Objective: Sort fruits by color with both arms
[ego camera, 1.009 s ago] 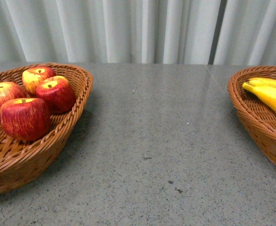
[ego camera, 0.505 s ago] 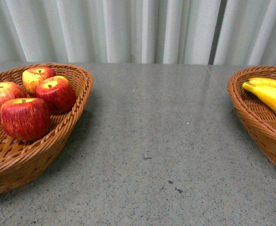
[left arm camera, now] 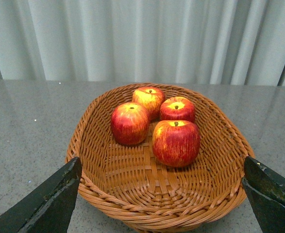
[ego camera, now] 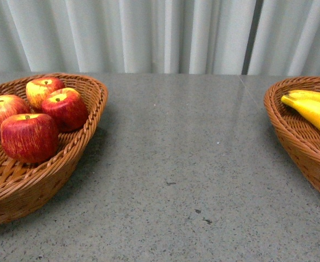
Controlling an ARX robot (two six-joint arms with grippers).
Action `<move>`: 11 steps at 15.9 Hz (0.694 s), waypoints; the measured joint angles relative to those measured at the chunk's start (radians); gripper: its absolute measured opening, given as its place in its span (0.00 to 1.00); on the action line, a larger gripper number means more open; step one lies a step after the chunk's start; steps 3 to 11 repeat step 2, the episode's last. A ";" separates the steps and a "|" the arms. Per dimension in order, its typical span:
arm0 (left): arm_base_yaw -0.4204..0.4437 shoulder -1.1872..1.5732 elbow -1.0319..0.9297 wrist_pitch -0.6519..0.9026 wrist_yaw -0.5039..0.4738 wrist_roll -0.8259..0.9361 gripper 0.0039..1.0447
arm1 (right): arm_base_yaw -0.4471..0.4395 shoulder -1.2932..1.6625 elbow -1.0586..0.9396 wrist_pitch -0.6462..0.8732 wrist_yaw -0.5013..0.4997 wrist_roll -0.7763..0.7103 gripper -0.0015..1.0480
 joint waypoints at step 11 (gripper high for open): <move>0.000 0.000 0.000 0.000 0.000 0.000 0.94 | 0.000 0.000 0.000 0.000 0.000 0.000 0.94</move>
